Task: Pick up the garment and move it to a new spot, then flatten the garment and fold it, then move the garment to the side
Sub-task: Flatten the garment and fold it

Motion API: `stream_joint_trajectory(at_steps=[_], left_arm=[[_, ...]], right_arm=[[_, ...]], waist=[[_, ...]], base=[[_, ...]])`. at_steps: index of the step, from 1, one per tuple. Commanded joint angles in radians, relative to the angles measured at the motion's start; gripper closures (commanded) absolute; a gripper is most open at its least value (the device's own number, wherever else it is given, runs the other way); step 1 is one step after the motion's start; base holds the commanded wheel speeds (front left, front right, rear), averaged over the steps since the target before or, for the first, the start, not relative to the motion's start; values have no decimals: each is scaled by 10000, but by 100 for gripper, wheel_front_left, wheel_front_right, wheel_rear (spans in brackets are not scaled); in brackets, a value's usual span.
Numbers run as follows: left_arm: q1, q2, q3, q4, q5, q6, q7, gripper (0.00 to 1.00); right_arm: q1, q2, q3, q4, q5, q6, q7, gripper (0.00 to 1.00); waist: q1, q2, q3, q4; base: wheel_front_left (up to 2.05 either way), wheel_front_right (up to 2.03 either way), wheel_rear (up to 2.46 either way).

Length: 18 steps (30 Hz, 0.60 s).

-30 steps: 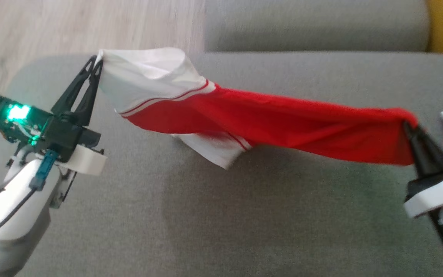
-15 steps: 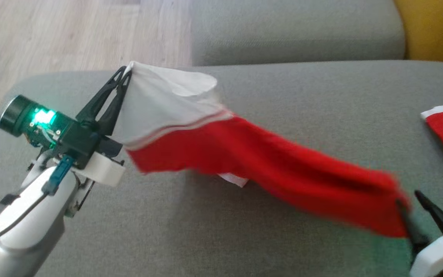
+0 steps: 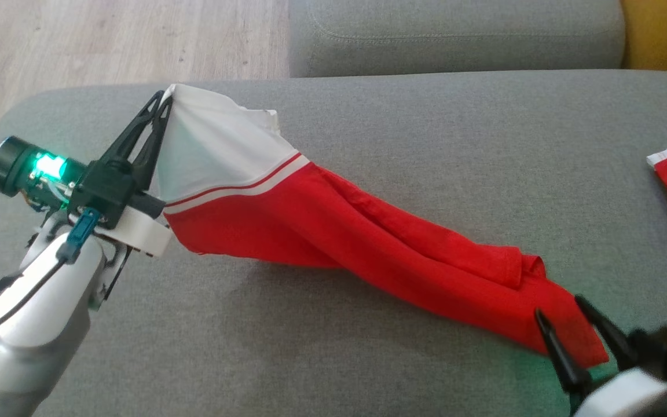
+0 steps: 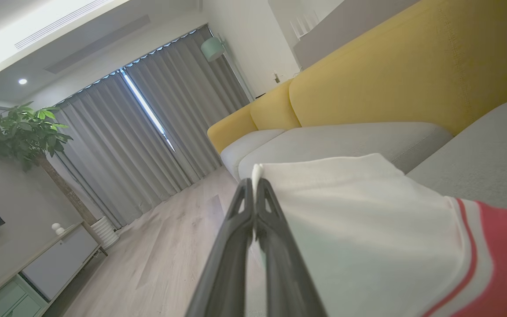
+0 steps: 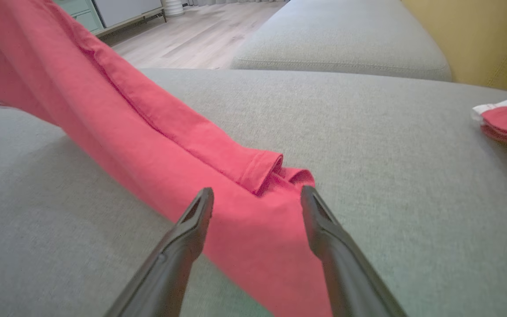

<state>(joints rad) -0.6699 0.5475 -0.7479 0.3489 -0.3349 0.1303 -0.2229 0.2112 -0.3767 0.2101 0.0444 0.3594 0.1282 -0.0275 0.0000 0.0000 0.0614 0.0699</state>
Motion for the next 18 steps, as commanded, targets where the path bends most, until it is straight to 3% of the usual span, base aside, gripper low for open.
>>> stream_joint_trajectory(at_steps=[1,6,11,18], left_arm=[[-684,292,461,-130,-22,-45,-115,100],[-859,146,320,-2,67,-104,-158,100],[-1033,13,206,26,130,-130,-178,100],[-1269,-61,172,-130,195,-64,-185,100]], right_arm=[[-833,-190,42,-28,-104,25,-148,0],[-2031,-209,30,1212,-758,25,-148,0],[-2759,-450,1095,2553,-1199,25,-3,0],[-3264,-539,1795,3557,-1051,25,-393,0]], waist=[[0,0,43,2],[0,0,179,154],[0,0,328,362],[0,0,566,584]], base=[[0,0,0],[0,0,0],[0,0,0],[0,0,0]])
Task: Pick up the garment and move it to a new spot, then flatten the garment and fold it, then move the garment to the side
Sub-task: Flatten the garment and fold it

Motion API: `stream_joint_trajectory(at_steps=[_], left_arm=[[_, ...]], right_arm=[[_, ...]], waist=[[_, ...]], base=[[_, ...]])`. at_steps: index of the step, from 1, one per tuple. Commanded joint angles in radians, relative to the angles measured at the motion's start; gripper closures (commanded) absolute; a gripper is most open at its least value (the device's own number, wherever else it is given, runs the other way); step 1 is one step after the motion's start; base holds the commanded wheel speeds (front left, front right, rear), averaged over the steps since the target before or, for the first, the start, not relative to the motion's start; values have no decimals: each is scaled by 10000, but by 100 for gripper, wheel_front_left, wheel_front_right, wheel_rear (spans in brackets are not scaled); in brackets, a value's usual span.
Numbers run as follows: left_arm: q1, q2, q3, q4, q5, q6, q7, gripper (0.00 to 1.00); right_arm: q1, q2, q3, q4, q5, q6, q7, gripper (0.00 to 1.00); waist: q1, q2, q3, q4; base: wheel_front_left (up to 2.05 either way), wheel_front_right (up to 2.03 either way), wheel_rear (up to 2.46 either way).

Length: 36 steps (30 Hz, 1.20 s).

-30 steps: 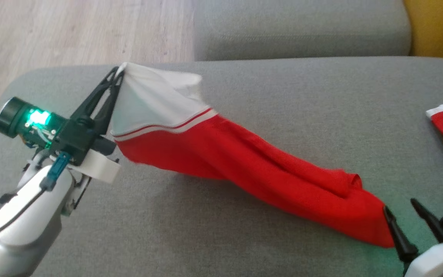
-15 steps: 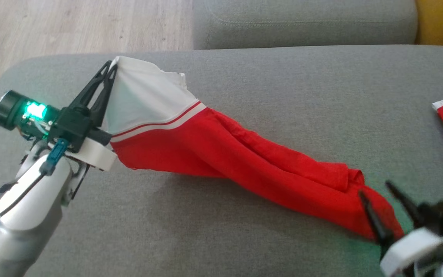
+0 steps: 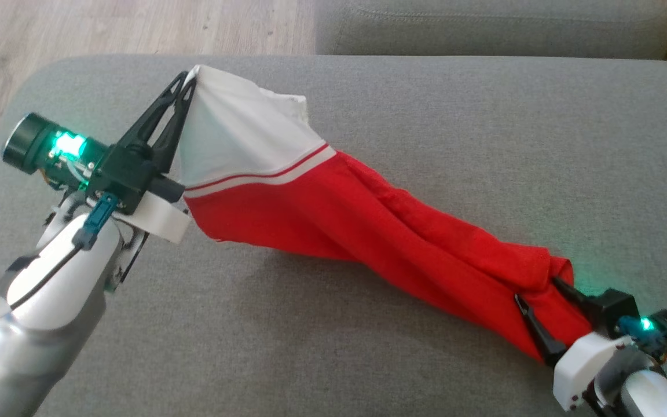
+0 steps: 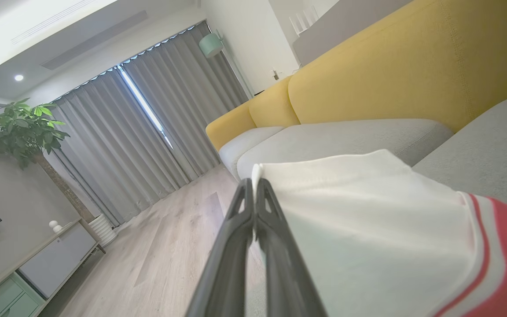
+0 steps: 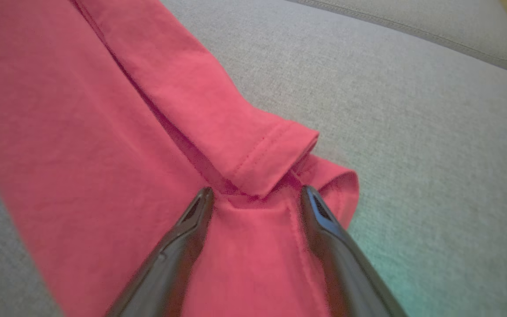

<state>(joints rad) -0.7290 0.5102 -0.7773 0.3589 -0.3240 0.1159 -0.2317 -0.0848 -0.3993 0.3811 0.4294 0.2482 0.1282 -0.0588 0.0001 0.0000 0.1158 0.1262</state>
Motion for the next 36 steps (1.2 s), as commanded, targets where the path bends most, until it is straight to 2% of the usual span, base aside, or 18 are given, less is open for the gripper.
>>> stream_joint_trajectory(at_steps=[1,3,4,5,8,9,10,12,28,32,36], left_arm=[[-698,312,465,-262,88,97,-98,100],[-722,326,464,-309,90,120,-102,100],[-729,336,464,-328,90,132,-104,100],[-731,351,464,-340,93,149,-105,100],[-720,395,453,-359,92,190,-96,100],[-711,414,436,-367,87,206,-83,100],[-703,424,426,-369,83,213,-75,100],[-680,448,408,-373,76,229,-65,100],[-424,773,358,-523,16,366,-107,100],[-202,800,408,-984,-75,414,-182,100],[56,825,504,-1630,-162,429,-249,100]], right_arm=[[-374,-303,147,-171,73,25,-177,0],[-506,-288,298,59,84,25,-344,0],[-587,-294,357,155,58,25,-456,10],[-664,-290,411,256,34,25,-539,27],[-883,-245,473,506,-98,25,-760,43],[-974,-215,472,620,-188,25,-898,67],[-1004,-207,453,663,-261,25,-972,72],[-1047,-191,391,734,-393,25,-1112,100],[-901,-184,-1003,-21,-1110,25,-1580,100],[-440,-326,-2037,-443,-1371,25,-1632,100],[249,-207,-3534,-1592,-1759,25,-1795,100]], waist=[[-1,0,49,40],[-1,0,96,71],[-1,0,118,82],[-1,0,134,86],[-1,0,156,81],[-1,0,147,77],[-1,0,135,70],[-1,0,106,50],[-1,0,-673,-182],[-1,0,-830,-183],[-1,0,-932,-221]], base=[[0,0,0],[0,0,0],[0,0,0],[0,0,0],[0,0,0],[0,0,0],[0,0,0],[0,0,0],[0,0,0],[0,0,0],[0,0,0]])
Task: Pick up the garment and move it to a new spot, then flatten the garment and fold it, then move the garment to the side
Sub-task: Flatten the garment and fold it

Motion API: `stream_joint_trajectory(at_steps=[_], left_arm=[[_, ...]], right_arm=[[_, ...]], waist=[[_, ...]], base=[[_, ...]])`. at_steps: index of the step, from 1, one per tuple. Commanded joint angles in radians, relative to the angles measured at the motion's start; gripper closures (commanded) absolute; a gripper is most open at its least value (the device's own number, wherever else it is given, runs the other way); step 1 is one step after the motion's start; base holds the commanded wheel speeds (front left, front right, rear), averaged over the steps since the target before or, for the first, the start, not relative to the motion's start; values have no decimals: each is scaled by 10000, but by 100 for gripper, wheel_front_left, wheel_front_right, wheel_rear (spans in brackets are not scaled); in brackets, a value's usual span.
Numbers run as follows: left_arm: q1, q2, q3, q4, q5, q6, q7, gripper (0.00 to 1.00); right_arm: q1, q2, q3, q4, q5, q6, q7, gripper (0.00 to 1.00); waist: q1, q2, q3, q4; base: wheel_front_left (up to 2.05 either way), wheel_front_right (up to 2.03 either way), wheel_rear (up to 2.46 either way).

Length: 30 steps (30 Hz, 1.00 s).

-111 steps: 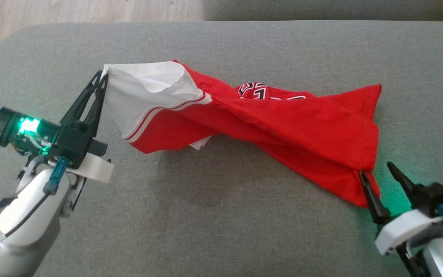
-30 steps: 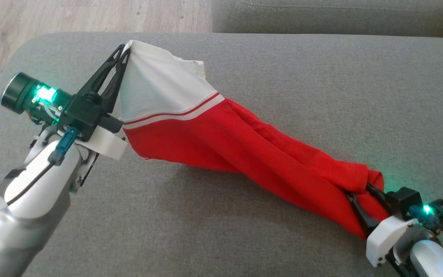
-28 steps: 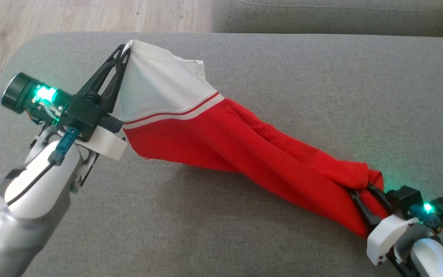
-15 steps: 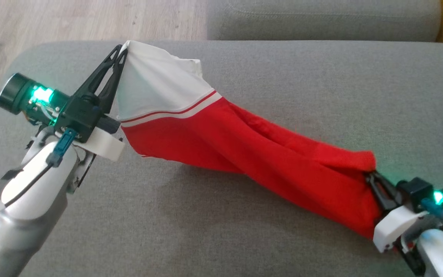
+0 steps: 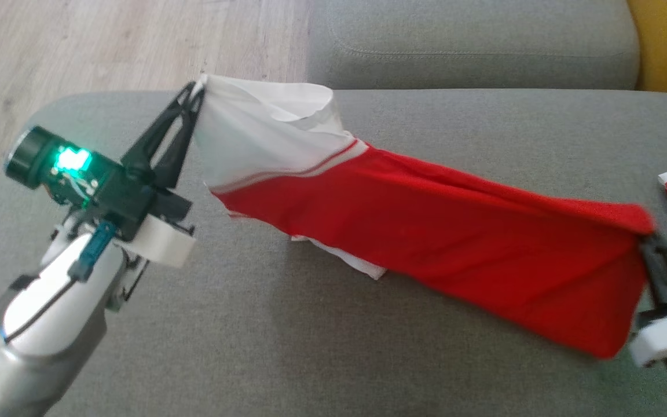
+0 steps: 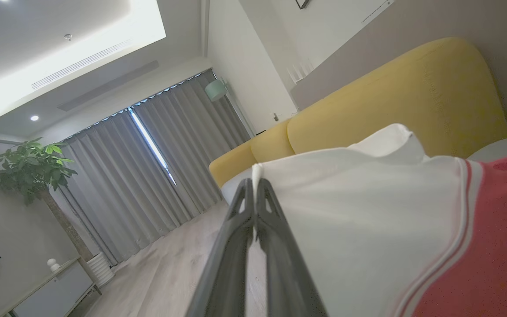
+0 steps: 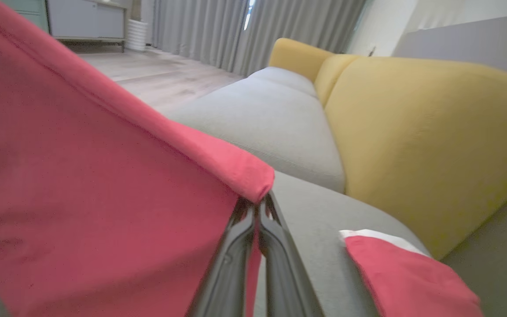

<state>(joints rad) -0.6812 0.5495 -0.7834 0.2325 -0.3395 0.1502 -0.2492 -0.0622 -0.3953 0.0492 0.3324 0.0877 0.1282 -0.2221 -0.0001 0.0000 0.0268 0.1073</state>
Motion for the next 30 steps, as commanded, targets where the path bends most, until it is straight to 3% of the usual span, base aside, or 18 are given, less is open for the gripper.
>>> stream_joint_trajectory(at_steps=[1,9,13,20,25,27,28,29,30], left_arm=[[-388,456,592,-541,27,111,-86,100],[-390,586,1083,-2047,339,324,-121,100],[-249,650,1210,-2574,431,309,-123,100],[1026,606,699,-2573,-227,50,55,100],[1692,297,424,-2172,-393,196,16,100],[1864,157,432,-1991,-428,289,-29,100],[1950,96,457,-1912,-448,339,-49,100],[2035,31,489,-1836,-474,382,-66,100],[2119,-27,524,-1762,-496,416,-81,100]], right_arm=[[173,-188,-533,-1021,-248,25,-192,100],[390,158,-2013,-3749,-930,25,-24,100],[512,176,-2163,-4553,-1012,25,669,100],[2280,212,-1110,-4204,114,25,2656,100],[2374,429,-738,-3403,614,25,2349,100],[2087,651,-644,-3040,689,25,1870,87],[1908,764,-611,-2813,724,25,1638,66],[1706,857,-570,-2571,713,25,1389,17],[1503,966,-552,-2302,687,25,1171,0]], waist=[[1,0,-100,-78],[1,0,-501,-487],[1,0,-621,-623],[1,0,-146,-532],[1,0,452,-376],[1,0,553,-377],[1,0,591,-393],[1,0,618,-411],[1,0,630,-431]], base=[[0,0,0],[0,0,0],[0,0,0],[0,0,0],[0,0,0],[0,0,0],[0,0,0],[0,0,0],[0,0,0]])
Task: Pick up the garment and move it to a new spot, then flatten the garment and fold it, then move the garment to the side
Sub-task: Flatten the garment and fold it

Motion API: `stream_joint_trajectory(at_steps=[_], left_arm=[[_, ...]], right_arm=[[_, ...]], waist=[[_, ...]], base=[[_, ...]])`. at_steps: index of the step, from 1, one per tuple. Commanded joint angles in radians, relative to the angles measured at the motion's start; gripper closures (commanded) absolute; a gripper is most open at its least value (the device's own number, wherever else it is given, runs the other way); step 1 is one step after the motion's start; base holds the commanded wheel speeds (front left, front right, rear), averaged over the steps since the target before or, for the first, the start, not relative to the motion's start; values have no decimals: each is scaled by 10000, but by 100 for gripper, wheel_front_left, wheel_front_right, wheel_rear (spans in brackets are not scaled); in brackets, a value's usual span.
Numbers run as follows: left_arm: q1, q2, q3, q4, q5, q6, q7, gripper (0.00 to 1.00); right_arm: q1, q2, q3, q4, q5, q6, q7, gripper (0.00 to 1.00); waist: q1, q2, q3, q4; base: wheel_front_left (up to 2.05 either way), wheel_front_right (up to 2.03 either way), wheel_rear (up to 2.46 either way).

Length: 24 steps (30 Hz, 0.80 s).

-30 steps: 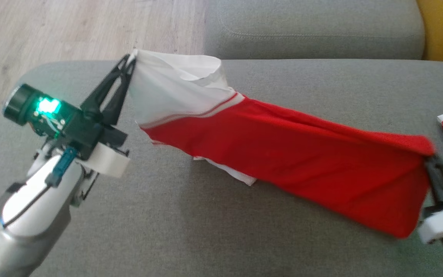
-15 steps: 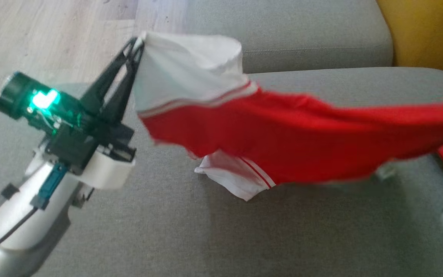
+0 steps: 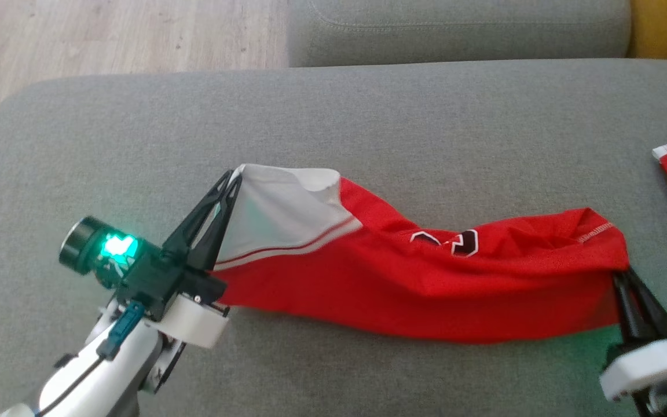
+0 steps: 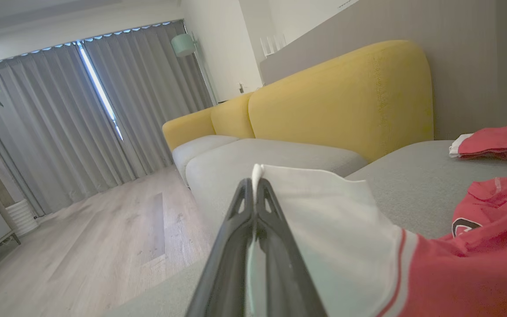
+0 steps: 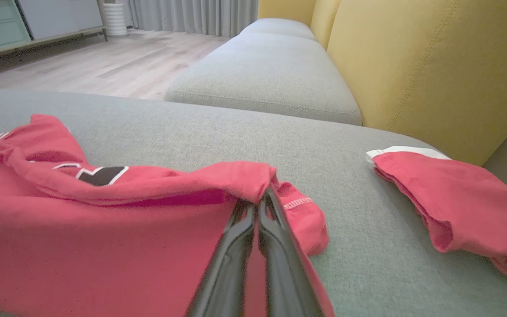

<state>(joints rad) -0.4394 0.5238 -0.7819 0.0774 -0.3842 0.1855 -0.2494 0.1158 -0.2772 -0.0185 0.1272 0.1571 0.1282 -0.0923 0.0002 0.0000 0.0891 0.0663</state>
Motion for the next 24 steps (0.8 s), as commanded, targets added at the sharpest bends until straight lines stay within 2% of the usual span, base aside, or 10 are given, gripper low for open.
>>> stream_joint_trajectory(at_steps=[1,6,12,17,24], left_arm=[[-221,186,539,-136,-56,87,-91,100],[-22,-32,672,97,25,110,-117,100],[100,-210,906,144,252,47,-121,100],[122,-212,1020,250,425,7,-122,100],[-151,-132,1158,527,663,-40,-123,100]], right_arm=[[-475,-105,114,38,-66,25,-317,0],[-1080,265,-13,993,-438,25,-1066,0],[-1199,-3,44,1455,-425,25,-1286,0],[-1756,-582,495,1718,334,25,-831,0],[-3363,-2447,1894,2289,1943,25,1081,0]], waist=[[-2,0,16,-38],[-2,0,26,-11],[-2,0,91,-25],[-2,0,257,-42],[-2,0,684,124]], base=[[0,0,0],[0,0,0],[0,0,0],[0,0,0],[0,0,0]])
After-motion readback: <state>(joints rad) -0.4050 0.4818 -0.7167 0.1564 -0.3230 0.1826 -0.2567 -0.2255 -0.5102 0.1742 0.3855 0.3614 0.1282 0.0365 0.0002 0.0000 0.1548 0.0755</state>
